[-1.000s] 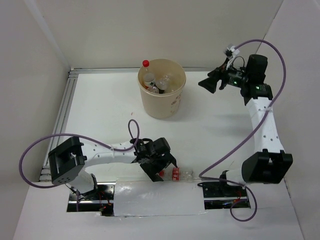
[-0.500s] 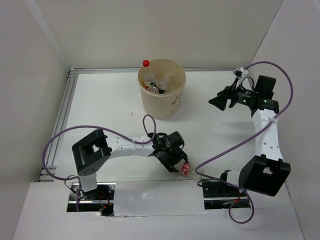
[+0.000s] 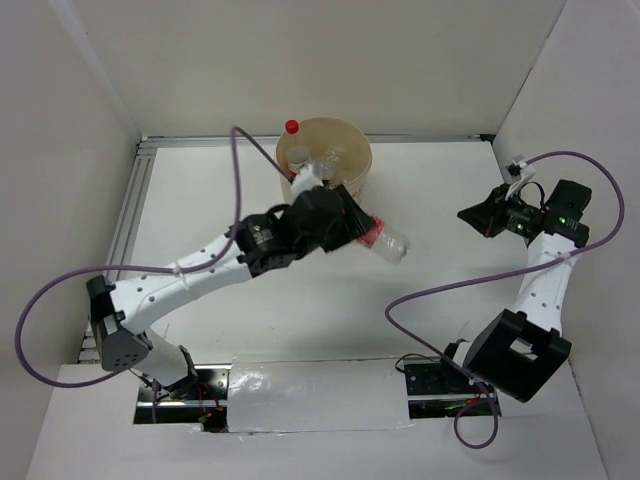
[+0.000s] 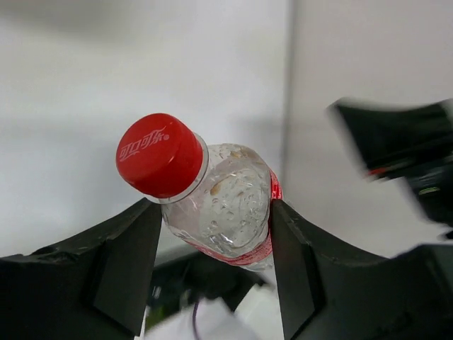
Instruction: Put the plastic bottles in the bin
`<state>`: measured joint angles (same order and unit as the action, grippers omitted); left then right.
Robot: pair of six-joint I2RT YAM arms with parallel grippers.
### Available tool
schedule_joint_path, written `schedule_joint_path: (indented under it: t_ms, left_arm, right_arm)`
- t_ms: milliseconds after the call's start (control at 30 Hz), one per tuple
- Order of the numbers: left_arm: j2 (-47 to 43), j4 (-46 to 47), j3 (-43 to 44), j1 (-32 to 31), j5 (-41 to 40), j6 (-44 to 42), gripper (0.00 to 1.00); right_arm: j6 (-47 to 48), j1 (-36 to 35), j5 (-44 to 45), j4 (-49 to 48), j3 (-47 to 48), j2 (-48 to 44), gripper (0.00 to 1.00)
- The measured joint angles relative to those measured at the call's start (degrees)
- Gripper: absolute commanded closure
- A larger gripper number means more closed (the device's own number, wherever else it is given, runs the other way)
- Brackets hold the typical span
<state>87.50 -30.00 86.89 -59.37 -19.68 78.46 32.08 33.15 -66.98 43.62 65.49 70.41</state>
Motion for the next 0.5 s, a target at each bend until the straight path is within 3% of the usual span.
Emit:
schedule_joint_path:
  t_ms: [133, 267, 400, 433, 500]
  left_arm:
    - [-1.9, 5.66, 7.54, 4.11, -7.82, -14.4, 1.0]
    - [-1.16, 14.73, 11.06, 8.41, -16.15, -28.57, 0.94]
    - [5.38, 22.36, 16.9, 10.86, -23.96, -40.63, 0.83]
    - [8.0, 23.52, 19.04, 11.37, -25.55, -43.12, 0.81]
    - [13.16, 24.9, 22.32, 12.48, -27.23, -47.17, 0.68]
  right_arm:
    - [5.14, 0.87, -0.31, 4.37, -0.37, 0.33, 0.91]
    - [10.73, 0.87, 0.39, 7.8, -2.29, 0.35, 0.81]
    - [16.02, 0.87, 1.95, 12.11, -3.74, 0.42, 0.59]
    - [17.2, 0.87, 2.16, 12.98, -4.0, 0.44, 0.49]
    - [19.32, 0.87, 2.82, 14.75, -4.31, 0.44, 0.42]
